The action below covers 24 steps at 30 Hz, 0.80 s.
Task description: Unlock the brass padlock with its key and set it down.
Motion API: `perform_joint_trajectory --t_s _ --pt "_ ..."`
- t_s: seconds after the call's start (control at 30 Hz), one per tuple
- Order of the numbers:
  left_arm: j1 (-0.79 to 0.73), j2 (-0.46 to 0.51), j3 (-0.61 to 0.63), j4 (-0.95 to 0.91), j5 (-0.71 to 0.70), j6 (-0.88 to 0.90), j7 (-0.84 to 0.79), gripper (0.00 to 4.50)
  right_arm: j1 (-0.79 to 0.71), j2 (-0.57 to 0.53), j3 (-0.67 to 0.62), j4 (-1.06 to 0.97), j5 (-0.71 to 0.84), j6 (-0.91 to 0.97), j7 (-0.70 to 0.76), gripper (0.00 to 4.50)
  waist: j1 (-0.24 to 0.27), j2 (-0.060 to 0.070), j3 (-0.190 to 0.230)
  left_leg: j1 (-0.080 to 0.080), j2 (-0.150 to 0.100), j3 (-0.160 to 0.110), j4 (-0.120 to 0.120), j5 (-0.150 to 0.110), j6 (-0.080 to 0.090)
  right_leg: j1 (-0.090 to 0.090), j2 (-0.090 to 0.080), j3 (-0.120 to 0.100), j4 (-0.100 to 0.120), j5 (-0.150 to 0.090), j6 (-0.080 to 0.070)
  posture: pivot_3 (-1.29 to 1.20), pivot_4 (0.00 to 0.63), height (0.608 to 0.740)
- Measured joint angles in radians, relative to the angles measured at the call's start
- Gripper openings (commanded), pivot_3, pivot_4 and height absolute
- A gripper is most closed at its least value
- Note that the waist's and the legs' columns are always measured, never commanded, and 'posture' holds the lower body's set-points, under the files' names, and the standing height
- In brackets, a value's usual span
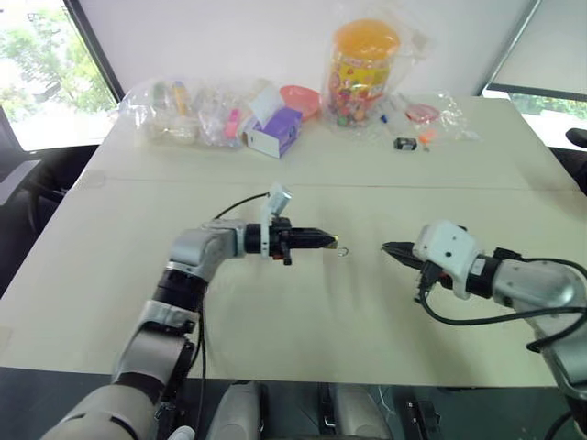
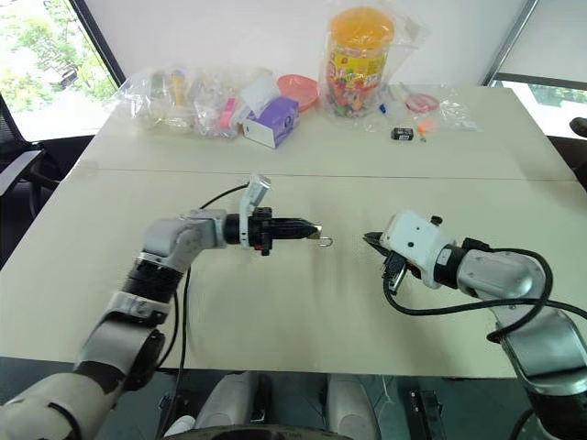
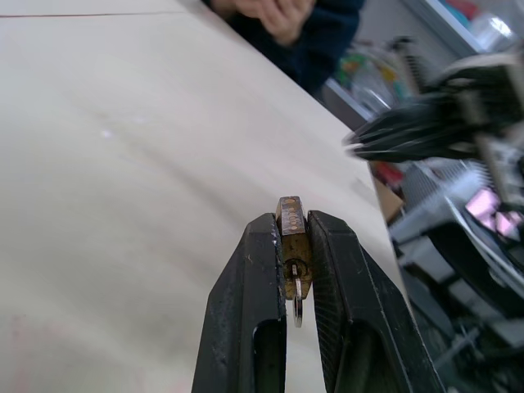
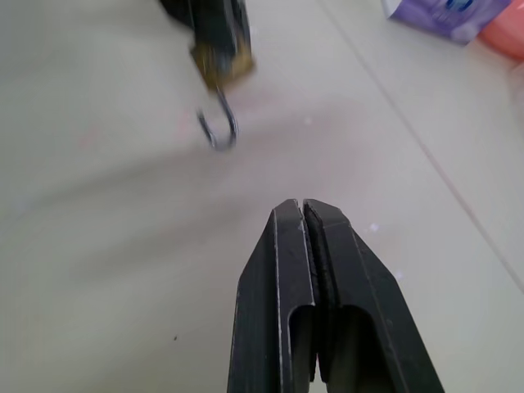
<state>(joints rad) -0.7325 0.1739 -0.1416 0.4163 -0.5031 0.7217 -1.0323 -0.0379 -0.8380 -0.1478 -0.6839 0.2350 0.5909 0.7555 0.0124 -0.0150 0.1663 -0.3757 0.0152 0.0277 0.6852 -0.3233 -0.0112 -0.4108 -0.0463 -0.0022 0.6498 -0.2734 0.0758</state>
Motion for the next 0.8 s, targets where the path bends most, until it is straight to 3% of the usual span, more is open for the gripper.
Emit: perform_joint_trajectory --t_s 0.2,0.43,0.47,0.5,0.7,0.73,0.8 --pt "-0.049 -0.120 0.058 0.233 0.049 -0.082 0.164 0.00 0.004 0.028 0.000 -0.087 0.010 0.081 -0.063 0.04 -0.001 0.000 0.000 0.000 0.000 0.000 0.000 0.000 0.000 0.000 0.000 0.000 0.000 0.000 0.000 0.00 0.150 0.740" --pt "-0.067 -0.138 0.077 0.331 0.103 -0.156 0.187 0.00 0.003 0.035 0.002 -0.123 0.022 0.126 -0.102 0.04 -0.001 0.000 0.000 0.002 0.000 0.000 0.000 0.000 0.000 0.002 0.000 -0.001 0.000 0.000 0.000 0.00 0.150 0.740" --pt "-0.067 -0.138 0.078 0.336 0.106 -0.163 0.186 0.97 0.003 0.035 0.004 -0.125 0.023 0.128 -0.105 0.00 -0.002 0.000 0.000 0.002 0.000 0.000 0.000 0.000 0.000 0.002 0.000 -0.001 0.000 0.000 0.000 0.00 0.150 0.740" --pt "-0.067 -0.137 0.077 0.337 0.108 -0.165 0.185 1.23 0.003 0.035 0.006 -0.126 0.023 0.130 -0.108 0.00 -0.003 0.000 -0.001 0.002 0.000 0.000 0.000 0.000 0.000 0.002 0.001 -0.001 0.000 0.000 0.000 0.00 0.150 0.740" --pt "-0.066 -0.128 0.070 0.304 0.116 -0.172 0.129 4.21 -0.003 0.036 0.024 -0.127 0.025 0.137 -0.121 0.00 -0.005 0.000 -0.001 0.003 0.000 0.000 0.000 0.000 0.000 0.003 0.001 -0.001 0.000 0.000 0.000 0.00 0.150 0.740" --pt "-0.063 -0.115 0.060 0.288 0.120 -0.175 0.117 4.48 -0.003 0.036 0.025 -0.127 0.025 0.137 -0.121 0.00 -0.007 0.000 -0.001 0.003 0.000 0.000 0.000 0.000 0.000 0.003 0.001 -0.001 0.000 0.000 0.000 0.00 0.150 0.740" --pt "-0.052 -0.076 0.045 0.258 0.129 -0.189 0.100 4.48 -0.002 0.032 0.025 -0.126 0.024 0.136 -0.119 0.00 -0.017 0.000 -0.002 0.004 0.001 -0.001 0.000 0.000 0.000 0.003 0.001 0.000 0.001 0.000 0.000 0.00 0.150 0.740"
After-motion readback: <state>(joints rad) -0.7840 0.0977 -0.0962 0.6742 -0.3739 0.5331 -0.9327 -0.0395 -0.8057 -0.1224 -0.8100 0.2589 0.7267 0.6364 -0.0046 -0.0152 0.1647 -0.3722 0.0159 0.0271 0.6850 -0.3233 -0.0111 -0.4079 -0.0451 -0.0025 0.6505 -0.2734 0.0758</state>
